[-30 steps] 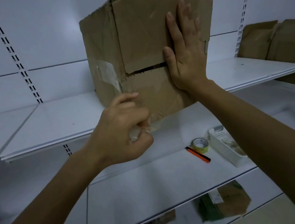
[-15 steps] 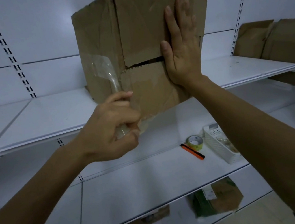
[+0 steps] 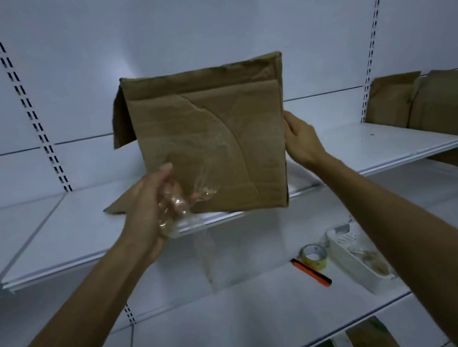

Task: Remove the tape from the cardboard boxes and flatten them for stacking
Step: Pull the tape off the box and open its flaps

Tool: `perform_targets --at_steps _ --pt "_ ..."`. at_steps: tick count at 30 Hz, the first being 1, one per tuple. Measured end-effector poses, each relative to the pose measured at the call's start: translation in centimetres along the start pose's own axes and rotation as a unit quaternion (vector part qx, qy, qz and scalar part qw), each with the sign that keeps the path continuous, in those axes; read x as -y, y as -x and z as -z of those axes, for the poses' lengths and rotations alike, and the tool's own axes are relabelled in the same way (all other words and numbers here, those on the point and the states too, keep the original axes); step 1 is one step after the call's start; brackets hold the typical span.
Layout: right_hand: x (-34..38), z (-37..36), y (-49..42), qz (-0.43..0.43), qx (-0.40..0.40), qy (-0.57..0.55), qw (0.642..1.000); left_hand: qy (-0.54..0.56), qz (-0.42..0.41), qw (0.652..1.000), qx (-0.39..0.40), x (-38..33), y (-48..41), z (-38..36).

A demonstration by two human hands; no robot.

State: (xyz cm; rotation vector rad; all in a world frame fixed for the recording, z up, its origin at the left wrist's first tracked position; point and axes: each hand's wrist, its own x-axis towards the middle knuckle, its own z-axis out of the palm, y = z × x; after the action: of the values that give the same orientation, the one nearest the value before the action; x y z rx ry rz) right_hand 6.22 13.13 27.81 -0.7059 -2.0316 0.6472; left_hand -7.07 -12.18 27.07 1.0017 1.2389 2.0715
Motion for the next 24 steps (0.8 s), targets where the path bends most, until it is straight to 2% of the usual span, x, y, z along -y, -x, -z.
perform_targets --at_steps 3,6,7,9,11,13,16,18,20,22,24 --pt "2.7 -1.5 1.1 -0.099 -0.021 -0.209 0.973 -0.215 -0.097 0.972 0.006 1.1 -1.5 0.0" --pt "4.5 -2.0 3.4 -0.125 -0.04 -0.362 0.923 -0.319 -0.124 0.939 0.015 1.9 -3.0 -0.5" --pt "5.0 -2.3 4.3 -0.107 -0.055 -0.358 0.926 -0.342 -0.128 0.931 0.02 2.0 -3.4 -0.9" --pt "5.5 -3.2 5.7 -0.056 -0.09 -0.271 0.957 -0.349 -0.119 0.929 0.037 2.3 -3.8 -1.5" --pt "5.1 -3.7 5.8 -0.026 -0.129 -0.188 0.973 -0.292 -0.082 0.949 0.082 2.3 -3.5 -1.8" --pt "4.1 -3.4 5.0 -0.043 -0.158 -0.179 0.97 -0.235 -0.05 0.964 0.118 2.2 -2.6 -1.1" --pt "2.5 -2.6 3.5 -0.056 -0.183 -0.205 0.96 -0.256 -0.038 0.961 0.095 0.7 -0.7 2.4" --pt "1.9 -2.1 2.8 -0.065 -0.196 -0.208 0.956 -0.225 -0.028 0.973 0.052 -0.4 0.6 5.0" --pt "2.2 -2.4 2.6 -0.085 -0.196 -0.209 0.954 -0.124 -0.013 0.992 -0.007 -1.1 2.0 7.0" --pt "3.2 -3.0 3.5 -0.099 -0.231 -0.174 0.952 -0.006 0.002 0.999 -0.048 -1.1 3.1 7.6" --pt "5.0 -4.2 6.1 -0.04 -0.308 -0.138 0.941 0.118 0.031 0.991 -0.058 -0.5 4.1 7.3"
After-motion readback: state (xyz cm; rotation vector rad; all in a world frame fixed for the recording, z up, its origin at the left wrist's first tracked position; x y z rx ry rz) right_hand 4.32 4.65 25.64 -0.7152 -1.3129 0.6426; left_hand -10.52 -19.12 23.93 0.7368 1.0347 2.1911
